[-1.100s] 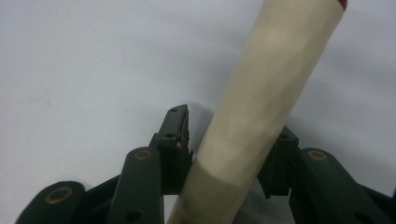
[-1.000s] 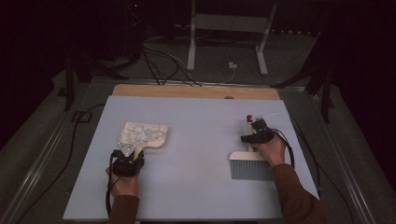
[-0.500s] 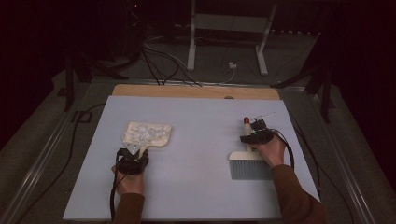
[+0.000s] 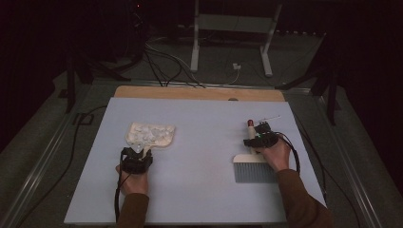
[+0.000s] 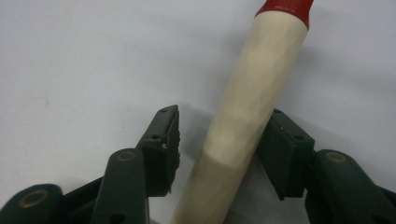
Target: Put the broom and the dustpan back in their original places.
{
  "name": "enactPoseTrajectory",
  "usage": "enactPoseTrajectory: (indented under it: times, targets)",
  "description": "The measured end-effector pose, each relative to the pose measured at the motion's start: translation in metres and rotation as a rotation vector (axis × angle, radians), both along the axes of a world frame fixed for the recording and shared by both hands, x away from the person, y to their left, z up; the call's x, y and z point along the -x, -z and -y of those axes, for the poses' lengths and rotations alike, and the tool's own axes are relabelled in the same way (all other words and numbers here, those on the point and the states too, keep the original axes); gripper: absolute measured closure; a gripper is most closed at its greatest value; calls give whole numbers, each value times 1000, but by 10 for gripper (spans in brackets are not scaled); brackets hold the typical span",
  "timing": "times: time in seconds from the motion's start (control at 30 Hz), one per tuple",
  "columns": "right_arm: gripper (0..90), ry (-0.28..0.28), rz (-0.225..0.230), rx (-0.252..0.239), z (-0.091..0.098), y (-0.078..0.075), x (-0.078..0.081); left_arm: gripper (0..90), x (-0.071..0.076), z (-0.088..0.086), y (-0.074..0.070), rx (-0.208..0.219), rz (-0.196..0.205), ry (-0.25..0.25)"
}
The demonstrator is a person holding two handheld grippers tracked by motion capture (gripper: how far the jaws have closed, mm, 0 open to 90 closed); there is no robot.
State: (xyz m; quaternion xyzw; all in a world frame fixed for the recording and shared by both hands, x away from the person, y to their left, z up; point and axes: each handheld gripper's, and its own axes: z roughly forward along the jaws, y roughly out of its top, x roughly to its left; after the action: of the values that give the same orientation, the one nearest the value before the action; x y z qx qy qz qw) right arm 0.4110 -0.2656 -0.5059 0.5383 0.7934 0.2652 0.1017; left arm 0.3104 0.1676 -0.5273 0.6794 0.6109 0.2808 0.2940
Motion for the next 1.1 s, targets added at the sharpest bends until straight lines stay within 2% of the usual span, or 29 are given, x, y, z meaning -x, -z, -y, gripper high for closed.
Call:
enactPoseTrajectory:
  times: [0.13, 0.3, 0.4, 0.63, 0.7, 0.77, 0.9, 1.0, 1.1]
  targets:
    - [446, 12, 2, 1, 0, 0, 0, 661, 0, 1, 0, -2, 0, -3]
    - [362, 33, 40, -25, -1, -5, 2, 651, 0, 1, 0, -5, -1, -4]
    - [319, 47, 65, -16, -3, -8, 4, 580, 0, 0, 0, 1, -1, -10]
    - [246, 59, 122, -27, -5, -15, 12, 447, 3, 1, -1, 9, 0, 14]
    - [225, 58, 146, -34, -6, -18, 16, 431, 5, 1, -3, 27, 12, 22]
    - [206, 52, 171, -36, -7, -21, 19, 342, 7, 1, -6, 40, 29, 17]
    - [188, 40, 210, -60, -9, -27, 28, 241, 12, -3, -14, 72, 78, 34]
    - [185, 33, 250, -84, -10, -28, 36, 178, 17, -6, -20, 109, 110, 59]
    - [161, 21, 291, -92, -13, -28, 47, 151, 25, -13, -27, 137, 166, 98]
